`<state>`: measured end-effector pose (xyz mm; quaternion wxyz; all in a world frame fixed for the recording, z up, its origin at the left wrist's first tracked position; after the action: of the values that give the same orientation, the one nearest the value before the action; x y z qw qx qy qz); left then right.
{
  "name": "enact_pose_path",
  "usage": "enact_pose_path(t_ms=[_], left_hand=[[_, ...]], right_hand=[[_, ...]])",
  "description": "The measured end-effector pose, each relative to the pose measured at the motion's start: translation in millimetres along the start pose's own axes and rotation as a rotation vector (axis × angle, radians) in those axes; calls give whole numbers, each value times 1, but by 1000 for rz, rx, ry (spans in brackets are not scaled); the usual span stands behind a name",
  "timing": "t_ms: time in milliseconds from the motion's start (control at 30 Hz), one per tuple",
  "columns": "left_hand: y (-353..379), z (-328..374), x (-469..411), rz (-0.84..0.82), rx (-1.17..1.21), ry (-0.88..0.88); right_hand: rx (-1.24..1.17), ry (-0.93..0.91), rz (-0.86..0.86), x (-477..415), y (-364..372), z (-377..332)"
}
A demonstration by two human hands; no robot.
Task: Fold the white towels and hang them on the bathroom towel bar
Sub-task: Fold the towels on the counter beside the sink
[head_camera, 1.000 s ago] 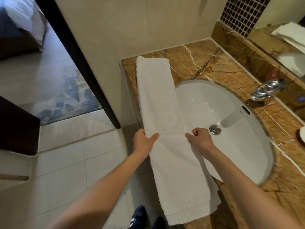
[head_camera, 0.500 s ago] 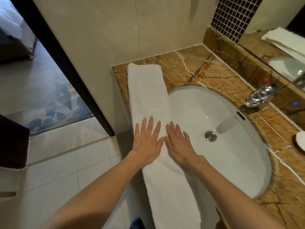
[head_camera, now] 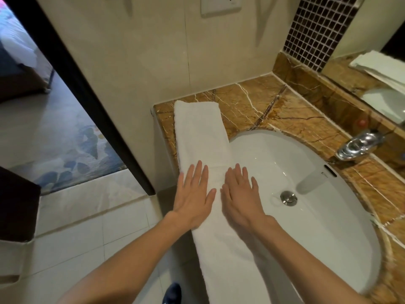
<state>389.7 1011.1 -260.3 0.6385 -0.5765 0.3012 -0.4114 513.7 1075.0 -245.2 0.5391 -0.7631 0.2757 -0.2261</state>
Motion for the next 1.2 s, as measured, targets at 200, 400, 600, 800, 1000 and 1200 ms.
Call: enact_pose_path(t_ms=[200, 400, 600, 800, 1000, 1200], left_hand=[[-14, -29, -68, -67, -141, 4], [-8, -43, -74, -172, -148, 94], [-12, -42, -84, -114, -167, 164], [-27, -31, -141, -50, -140, 218], [-20, -33, -185, -146, -227, 275], [-17, -36, -182, -104, -216, 244]], right_hand=[[33, -146, -117, -44, 20, -20], [81, -31, -124, -36, 34, -15], [67, 71, -132, -44, 21, -28], [84, 33, -99, -97, -3, -30], [92, 71, -139, -113, 16, -7], [55, 115, -111, -111, 26, 1]])
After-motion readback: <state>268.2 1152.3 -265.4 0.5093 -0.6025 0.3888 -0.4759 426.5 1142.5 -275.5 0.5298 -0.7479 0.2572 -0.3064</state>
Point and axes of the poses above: each hand's wrist, its own x-axis away from the middle knuckle, its own y-axis out of the palm, z = x × y, the point moved 5 cm from there along -x, towards the middle knuckle, and after that the axes turned 13 degrees about -y, right-handed, at the moved point
